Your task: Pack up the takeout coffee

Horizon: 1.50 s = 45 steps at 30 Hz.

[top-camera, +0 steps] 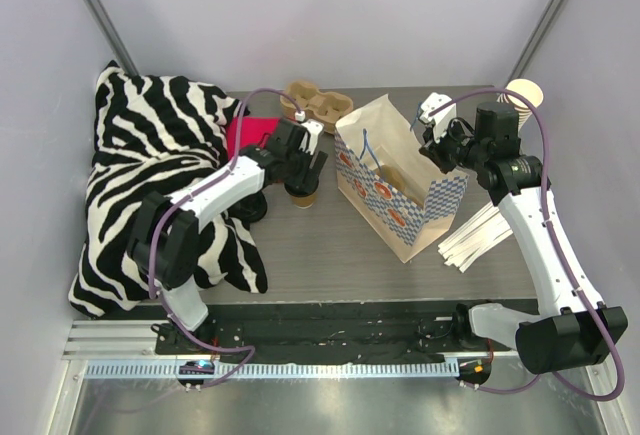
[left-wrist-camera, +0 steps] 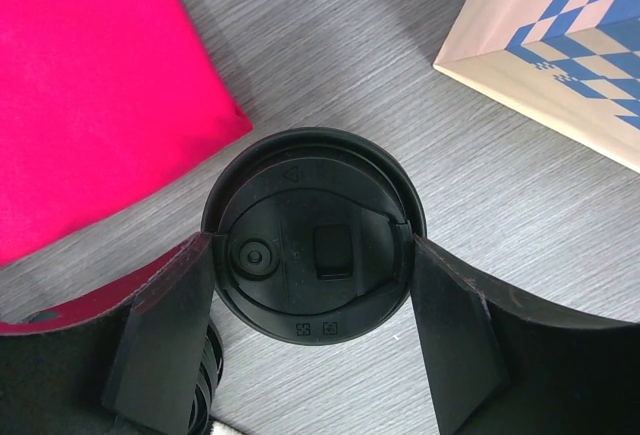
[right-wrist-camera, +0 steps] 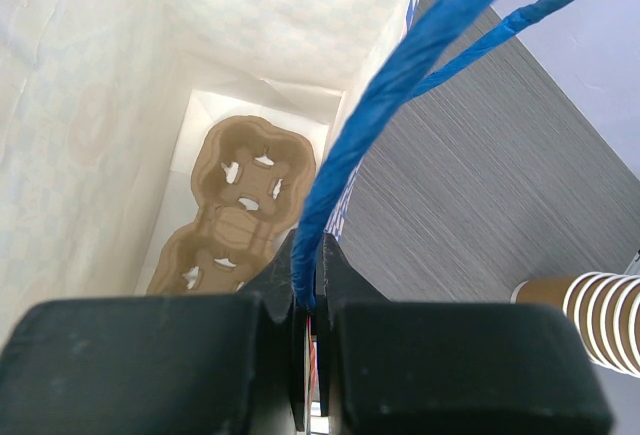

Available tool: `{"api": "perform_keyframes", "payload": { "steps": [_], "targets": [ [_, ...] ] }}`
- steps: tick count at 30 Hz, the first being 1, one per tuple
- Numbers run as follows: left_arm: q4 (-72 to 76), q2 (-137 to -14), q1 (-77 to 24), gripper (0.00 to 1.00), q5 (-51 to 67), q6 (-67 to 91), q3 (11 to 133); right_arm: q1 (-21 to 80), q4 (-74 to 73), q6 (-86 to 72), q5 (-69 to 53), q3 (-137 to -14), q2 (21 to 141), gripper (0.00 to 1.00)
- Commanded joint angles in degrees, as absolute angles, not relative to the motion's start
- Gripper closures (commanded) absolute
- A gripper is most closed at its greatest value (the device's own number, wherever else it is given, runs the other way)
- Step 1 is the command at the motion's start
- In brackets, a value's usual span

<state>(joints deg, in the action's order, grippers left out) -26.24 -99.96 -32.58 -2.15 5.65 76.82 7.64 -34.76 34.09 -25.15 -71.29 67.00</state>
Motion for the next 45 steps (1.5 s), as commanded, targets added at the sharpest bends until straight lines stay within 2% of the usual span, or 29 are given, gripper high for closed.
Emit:
{"api": "perform_keyframes", "payload": {
  "steps": [1, 4, 11, 16, 23, 28, 35, 45],
  "targets": [
    [-26.89, -101.87, -32.61, 0.3, -3.51, 4.31, 75.85, 7.56, -32.96, 33.22, -25.93, -72.42, 66.27, 0.99],
    [-27.77, -101.52, -32.61, 0.38, -3.34, 4.04, 75.32, 7.56, -32.96, 33.4, -25.93, -72.51, 66.45, 0.99],
    [-33.39, -96.86, -31.65, 0.72, -0.89, 2.38, 81.89, 7.56, -33.66, 33.66, -28.73, -73.47, 66.8, 0.99],
    [-42.42, -90.98, -26.9, 0.83, 6.84, 0.8, 92.44, 8.0, -33.93, 31.83, -31.98, -75.41, 67.06, 0.99],
    [-49.65, -89.12, -25.31, 0.86, 16.95, -1.58, 112.91, 10.19, -31.91, 26.73, -35.32, -76.73, 66.01, 0.99],
    [-51.15, -87.63, -26.45, 0.86, 25.2, -3.95, 117.6, 13.44, -31.82, 24.26, -35.42, -76.82, 65.39, 0.99],
    [-50.98, -78.76, -39.61, 0.87, 24.18, -20.81, 107.07, 20.21, -30.06, 21.27, -31.21, -76.11, 64.07, 0.99],
    [-41.94, -69.97, -46.84, 0.88, 15.83, -35.76, 86.15, 26.1, -28.65, 13.45, -29.62, -78.4, 62.58, 0.99]
  ]
}}
